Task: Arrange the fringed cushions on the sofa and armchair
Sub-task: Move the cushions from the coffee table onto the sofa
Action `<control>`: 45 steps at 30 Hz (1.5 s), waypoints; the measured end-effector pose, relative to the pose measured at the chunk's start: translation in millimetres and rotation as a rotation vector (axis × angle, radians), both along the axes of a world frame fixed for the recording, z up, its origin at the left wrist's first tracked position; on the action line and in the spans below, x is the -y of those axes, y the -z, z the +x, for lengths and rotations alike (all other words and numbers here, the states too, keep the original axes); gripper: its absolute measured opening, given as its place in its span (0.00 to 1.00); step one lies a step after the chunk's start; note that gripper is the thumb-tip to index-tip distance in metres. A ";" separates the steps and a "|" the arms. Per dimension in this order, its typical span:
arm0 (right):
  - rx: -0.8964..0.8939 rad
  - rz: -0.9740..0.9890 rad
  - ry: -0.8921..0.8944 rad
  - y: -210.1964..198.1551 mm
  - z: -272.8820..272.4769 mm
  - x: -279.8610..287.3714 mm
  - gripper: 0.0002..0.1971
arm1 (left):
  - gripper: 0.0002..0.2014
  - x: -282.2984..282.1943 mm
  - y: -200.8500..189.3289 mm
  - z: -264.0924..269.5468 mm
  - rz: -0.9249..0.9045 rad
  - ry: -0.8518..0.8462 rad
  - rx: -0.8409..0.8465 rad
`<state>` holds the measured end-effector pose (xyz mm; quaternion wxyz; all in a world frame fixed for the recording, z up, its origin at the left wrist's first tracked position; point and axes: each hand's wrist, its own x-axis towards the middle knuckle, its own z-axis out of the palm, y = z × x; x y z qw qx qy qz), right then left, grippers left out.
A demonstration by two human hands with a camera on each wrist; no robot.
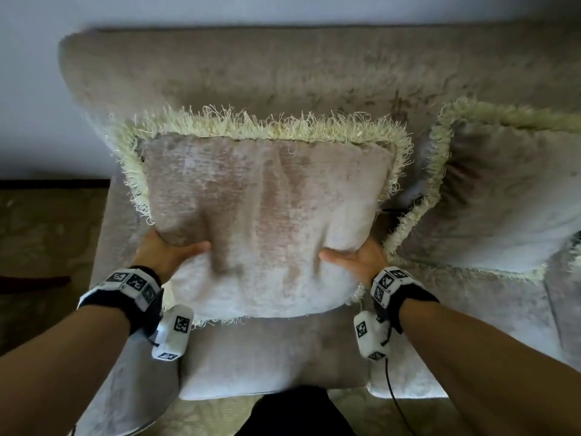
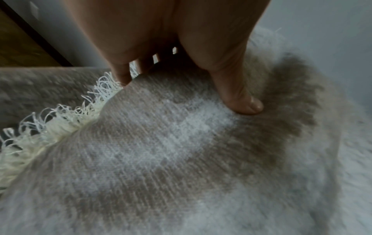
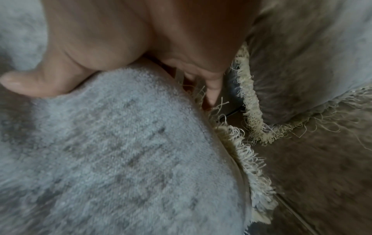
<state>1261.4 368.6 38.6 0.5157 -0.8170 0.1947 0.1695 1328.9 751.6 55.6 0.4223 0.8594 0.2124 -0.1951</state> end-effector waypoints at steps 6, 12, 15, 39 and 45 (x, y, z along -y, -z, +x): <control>-0.125 -0.193 0.088 44.8 38.3 4.5 0.57 | 0.59 26.4 47.8 36.1 -0.016 0.006 -0.078; -0.266 -0.253 0.045 46.1 72.8 -17.2 0.67 | 0.62 56.8 51.2 45.0 -0.107 0.042 -0.090; -0.293 -0.316 0.085 45.0 80.2 -23.0 0.65 | 0.66 52.5 43.2 46.2 -0.073 0.047 -0.103; 0.064 -0.517 -0.908 -122.3 -7.1 -382.2 0.21 | 0.28 -244.6 -128.9 -230.0 0.301 -0.236 -0.060; 0.190 -0.572 -1.066 -163.7 -85.6 -519.0 0.24 | 0.28 -357.8 -170.4 -371.7 0.334 -0.363 -0.057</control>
